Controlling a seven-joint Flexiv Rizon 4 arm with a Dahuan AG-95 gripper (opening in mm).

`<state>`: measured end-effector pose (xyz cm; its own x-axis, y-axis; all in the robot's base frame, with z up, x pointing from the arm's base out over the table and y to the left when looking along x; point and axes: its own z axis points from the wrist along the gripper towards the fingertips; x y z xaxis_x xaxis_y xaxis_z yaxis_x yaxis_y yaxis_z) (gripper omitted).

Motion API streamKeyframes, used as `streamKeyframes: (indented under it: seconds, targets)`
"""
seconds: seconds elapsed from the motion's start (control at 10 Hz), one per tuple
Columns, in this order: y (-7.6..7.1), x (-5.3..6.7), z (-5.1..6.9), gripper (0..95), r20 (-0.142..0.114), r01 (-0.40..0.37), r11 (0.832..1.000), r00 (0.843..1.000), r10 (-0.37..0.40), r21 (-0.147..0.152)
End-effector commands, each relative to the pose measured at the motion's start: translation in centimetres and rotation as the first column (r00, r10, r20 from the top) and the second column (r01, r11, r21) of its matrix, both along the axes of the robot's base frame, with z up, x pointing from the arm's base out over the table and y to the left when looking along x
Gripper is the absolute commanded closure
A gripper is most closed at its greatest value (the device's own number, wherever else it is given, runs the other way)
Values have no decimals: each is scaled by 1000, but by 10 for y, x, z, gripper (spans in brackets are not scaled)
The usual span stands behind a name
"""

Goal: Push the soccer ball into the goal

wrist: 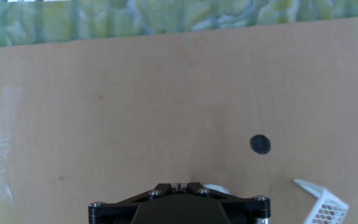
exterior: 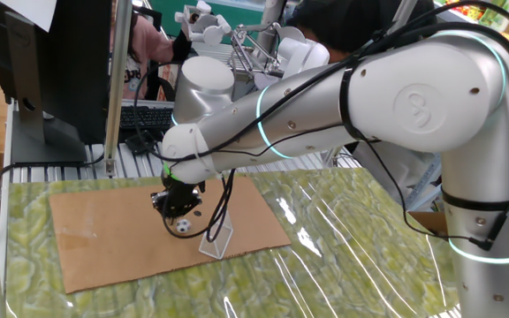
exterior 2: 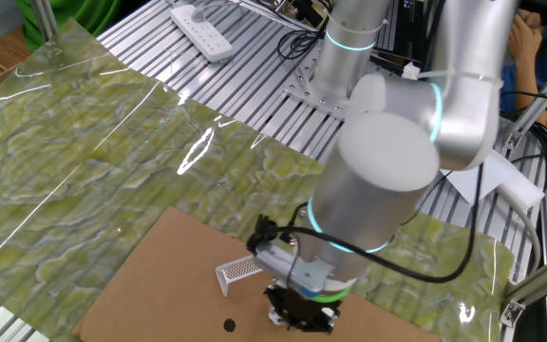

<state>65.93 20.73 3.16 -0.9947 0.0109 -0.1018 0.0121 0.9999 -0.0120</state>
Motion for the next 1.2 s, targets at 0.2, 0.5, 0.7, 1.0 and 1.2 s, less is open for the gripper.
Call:
streamKeyframes:
  seconds: [0.2,0.5,0.7,1.0,1.2]
  targets:
    - [-1,-1,1,950,3,21,1000,1000,-21,-2]
    - [-2,-2,3,950,9,26,1000,1000,-26,-3]
    - [-2,-2,3,950,11,29,1000,1000,-29,-3]
    - [-2,-2,3,950,10,32,999,999,-32,-3]
    - [-2,-2,3,950,10,33,999,999,-33,-2]
